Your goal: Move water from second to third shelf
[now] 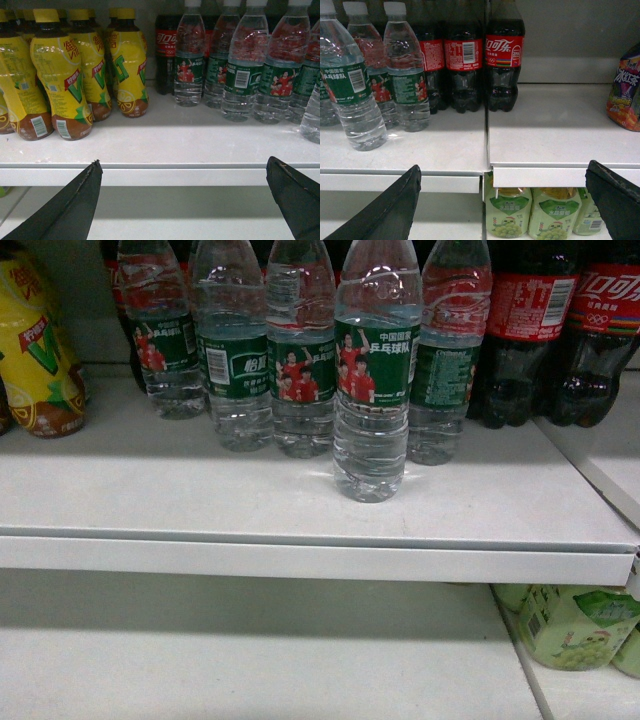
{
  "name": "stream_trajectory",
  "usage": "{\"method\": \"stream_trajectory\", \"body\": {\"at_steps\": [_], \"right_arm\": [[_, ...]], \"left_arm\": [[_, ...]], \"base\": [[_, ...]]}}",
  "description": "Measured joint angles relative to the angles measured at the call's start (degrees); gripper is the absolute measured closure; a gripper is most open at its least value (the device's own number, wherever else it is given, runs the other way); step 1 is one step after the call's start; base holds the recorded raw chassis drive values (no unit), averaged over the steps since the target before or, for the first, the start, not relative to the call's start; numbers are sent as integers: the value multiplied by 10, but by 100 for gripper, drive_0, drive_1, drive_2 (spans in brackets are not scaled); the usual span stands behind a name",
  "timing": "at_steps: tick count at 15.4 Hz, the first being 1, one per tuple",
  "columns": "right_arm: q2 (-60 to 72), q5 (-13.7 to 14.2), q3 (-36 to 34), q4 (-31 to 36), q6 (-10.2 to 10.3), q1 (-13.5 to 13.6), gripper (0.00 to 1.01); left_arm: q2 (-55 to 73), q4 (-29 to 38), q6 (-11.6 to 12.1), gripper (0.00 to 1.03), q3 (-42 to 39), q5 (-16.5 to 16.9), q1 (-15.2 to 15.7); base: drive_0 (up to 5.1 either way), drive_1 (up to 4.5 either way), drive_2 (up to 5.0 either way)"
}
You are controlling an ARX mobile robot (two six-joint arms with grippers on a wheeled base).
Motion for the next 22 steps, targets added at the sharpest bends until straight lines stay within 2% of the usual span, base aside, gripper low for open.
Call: {"method": "stream_trajectory", "body": {"at_steps": [19, 20, 21, 22], "right_arm": [[0, 0, 0, 0, 0, 0, 3], [8, 22, 8, -33, 14, 5, 3], [67, 42, 25, -34, 48, -6, 3], [118, 28, 44, 6, 60, -32, 3]], "left_arm": [[0, 0, 0, 5, 0, 0, 0], [0, 0, 0, 5, 0, 0, 0], [0, 0, 0, 5, 0, 0, 0], [0, 0, 0, 5, 0, 0, 0]], "base": [[0, 0, 0], [0, 0, 0], [0, 0, 0], [0, 0, 0]]}}
